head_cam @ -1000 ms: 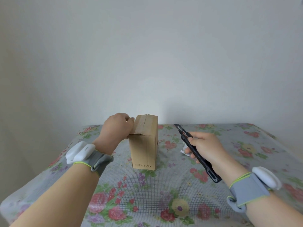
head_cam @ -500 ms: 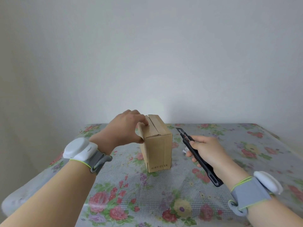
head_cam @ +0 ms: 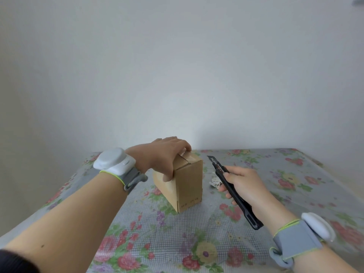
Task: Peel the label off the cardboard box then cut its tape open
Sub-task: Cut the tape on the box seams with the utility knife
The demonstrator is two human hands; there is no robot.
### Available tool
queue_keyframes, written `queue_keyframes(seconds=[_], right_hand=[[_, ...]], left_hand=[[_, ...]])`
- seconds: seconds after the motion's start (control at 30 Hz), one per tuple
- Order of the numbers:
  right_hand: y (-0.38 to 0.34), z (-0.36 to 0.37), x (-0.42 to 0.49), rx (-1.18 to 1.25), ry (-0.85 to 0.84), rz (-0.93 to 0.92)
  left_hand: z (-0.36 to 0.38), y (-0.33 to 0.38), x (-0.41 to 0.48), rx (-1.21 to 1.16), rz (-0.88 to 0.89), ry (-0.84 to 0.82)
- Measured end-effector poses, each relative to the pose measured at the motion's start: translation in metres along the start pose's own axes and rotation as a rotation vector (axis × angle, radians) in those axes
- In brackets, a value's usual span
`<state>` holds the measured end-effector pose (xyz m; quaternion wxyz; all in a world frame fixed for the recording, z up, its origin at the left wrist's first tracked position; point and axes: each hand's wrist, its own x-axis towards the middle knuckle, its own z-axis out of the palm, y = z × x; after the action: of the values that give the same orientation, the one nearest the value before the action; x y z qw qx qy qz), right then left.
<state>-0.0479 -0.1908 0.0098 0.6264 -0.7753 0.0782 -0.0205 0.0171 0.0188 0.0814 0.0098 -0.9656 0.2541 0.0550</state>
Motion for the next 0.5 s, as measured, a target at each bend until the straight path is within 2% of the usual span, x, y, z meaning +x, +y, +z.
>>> queue_keyframes(seconds=[0.23, 0.5], right_hand=[[-0.008, 0.012, -0.005, -0.009, -0.027, -0.078], [-0.016, 0.024, -0.009, -0.094, -0.029, -0.158]], left_hand=[[0.007, -0.013, -0.013, -0.125, -0.054, 0.108], [0.023, -0.014, -0.023, -0.136, -0.040, 0.369]])
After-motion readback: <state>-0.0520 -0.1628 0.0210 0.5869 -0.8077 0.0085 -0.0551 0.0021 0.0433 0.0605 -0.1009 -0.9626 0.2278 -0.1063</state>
